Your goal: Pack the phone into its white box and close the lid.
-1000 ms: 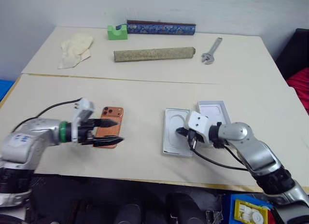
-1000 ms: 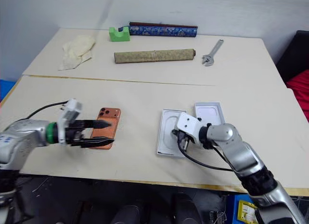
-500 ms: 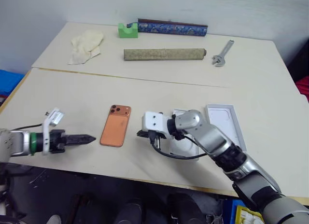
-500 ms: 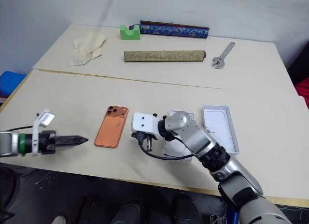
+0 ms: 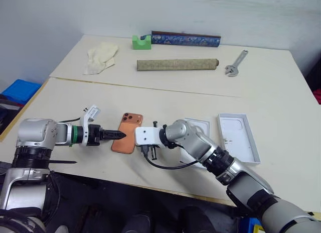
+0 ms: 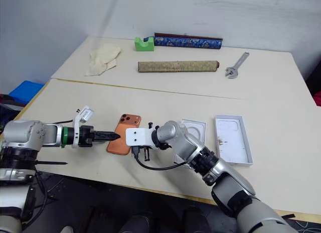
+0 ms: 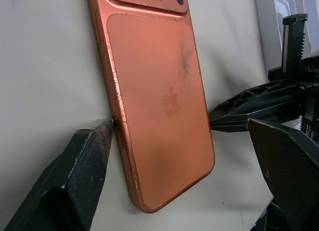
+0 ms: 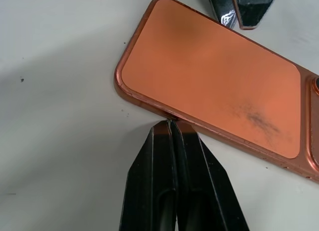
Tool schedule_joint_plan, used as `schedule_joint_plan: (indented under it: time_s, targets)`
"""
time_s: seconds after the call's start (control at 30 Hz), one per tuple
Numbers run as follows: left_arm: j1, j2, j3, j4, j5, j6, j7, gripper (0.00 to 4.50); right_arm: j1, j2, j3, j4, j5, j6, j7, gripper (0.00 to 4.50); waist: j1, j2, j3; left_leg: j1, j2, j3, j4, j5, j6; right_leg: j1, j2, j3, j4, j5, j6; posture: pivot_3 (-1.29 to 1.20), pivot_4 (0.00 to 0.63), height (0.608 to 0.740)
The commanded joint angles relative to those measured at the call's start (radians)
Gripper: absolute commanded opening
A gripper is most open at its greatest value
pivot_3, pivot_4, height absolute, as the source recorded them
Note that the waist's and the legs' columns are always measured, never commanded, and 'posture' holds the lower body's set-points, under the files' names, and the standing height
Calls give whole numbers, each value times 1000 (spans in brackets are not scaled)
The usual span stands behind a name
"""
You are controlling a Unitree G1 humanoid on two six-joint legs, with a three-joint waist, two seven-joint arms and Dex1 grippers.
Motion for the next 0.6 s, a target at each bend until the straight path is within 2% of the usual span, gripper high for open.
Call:
schedule_joint_plan:
  time_s: [0.03,0.23,0.37,0.43,0.5,0.6]
  targets:
    - [42,-96,-51,52,-42,90,-19,4500,2,6,-41,-5,-6,22,-20,52,0,0,0,0,-2,-3,0,0,0,0,0,3,1,0,0,0,150,740]
    - [16,-96,26,84,-60,117,-17,4500,36,-7,-71,-42,0,44,-13,52,-5,-5,-2,-2,-10,-24,-4,0,1,-5,1,5,6,0,0,0,150,740]
    - [10,-55,59,82,-79,137,-34,3623,71,-38,-116,-121,27,53,-6,0,-6,-7,0,-3,-13,-34,-6,0,1,-6,1,5,6,0,0,0,150,740]
    - [11,-34,67,77,-91,144,-49,3030,96,-49,-149,-178,61,60,7,0,-8,-12,-1,-6,-19,-47,-5,0,1,-12,0,5,7,0,0,0,150,740]
    - [11,-21,72,75,-104,150,-61,2296,118,-65,-179,-237,91,92,21,0,-24,-17,2,-17,-25,-52,1,0,1,-23,-2,5,17,0,0,0,150,740]
    - [16,-24,93,61,-125,163,-67,1369,160,-98,-251,-357,154,140,27,0,-35,-21,5,-17,-29,-59,0,0,1,-25,-3,5,17,0,0,0,150,740]
